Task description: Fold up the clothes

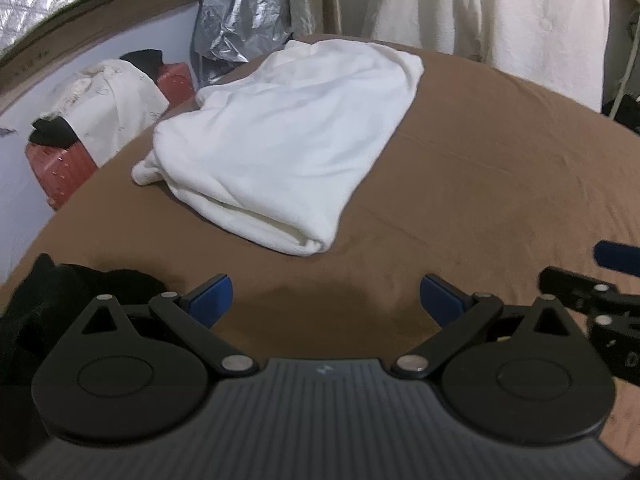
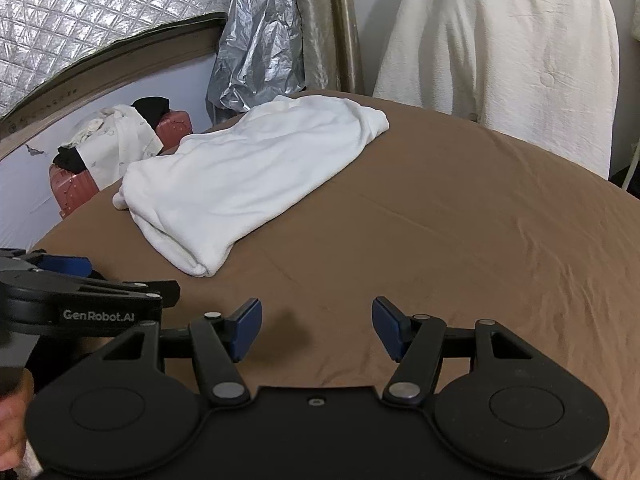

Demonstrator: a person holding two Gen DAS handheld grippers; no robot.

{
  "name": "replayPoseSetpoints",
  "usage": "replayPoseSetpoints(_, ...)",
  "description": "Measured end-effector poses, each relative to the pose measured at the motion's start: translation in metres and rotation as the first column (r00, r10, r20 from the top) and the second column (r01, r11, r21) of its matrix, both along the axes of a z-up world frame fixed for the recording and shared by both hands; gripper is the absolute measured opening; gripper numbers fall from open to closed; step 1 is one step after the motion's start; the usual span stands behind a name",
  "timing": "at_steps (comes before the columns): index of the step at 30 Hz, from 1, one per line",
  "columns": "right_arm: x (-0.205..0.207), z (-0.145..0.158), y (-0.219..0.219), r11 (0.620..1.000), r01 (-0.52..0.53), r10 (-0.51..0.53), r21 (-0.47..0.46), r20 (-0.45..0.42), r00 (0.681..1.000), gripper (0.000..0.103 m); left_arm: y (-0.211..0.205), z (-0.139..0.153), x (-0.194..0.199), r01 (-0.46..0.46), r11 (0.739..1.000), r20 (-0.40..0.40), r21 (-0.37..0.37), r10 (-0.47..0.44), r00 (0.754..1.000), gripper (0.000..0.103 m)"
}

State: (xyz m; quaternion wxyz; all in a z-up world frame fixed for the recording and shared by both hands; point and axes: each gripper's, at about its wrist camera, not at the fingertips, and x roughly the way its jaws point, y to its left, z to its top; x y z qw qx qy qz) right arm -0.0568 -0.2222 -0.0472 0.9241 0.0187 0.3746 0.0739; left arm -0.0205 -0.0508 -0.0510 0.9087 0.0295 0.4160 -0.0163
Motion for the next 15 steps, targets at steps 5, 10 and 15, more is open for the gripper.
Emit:
replayPoseSetpoints(5, -0.0011, -0.0009, -0.0006, 1.0, -0.001, 0.001, -0.001, -0.005, 1.0, 0.067, -0.0003, -0.0003, 0.0001, -0.004, 1.0, 0.013, 0.023, 0.004, 1.0, 0.102)
replayPoseSetpoints(10, -0.0007, -0.0018, -0.0024, 1.0, -0.001, 0.001, -0.003, -0.008, 1.0, 0.067, -0.0009, -0.0006, 0.0002, -0.008, 0.999, 0.024, 0.043, 0.006, 1.0, 0.102)
replayPoseSetpoints(15, -0.0006, -0.0031, -0.0016, 1.0, -0.002, 0.001, -0.006, -0.011, 1.0, 0.067, -0.0019, -0.0009, 0.0005, -0.007, 0.998, 0.029, 0.058, 0.006, 1.0, 0.102)
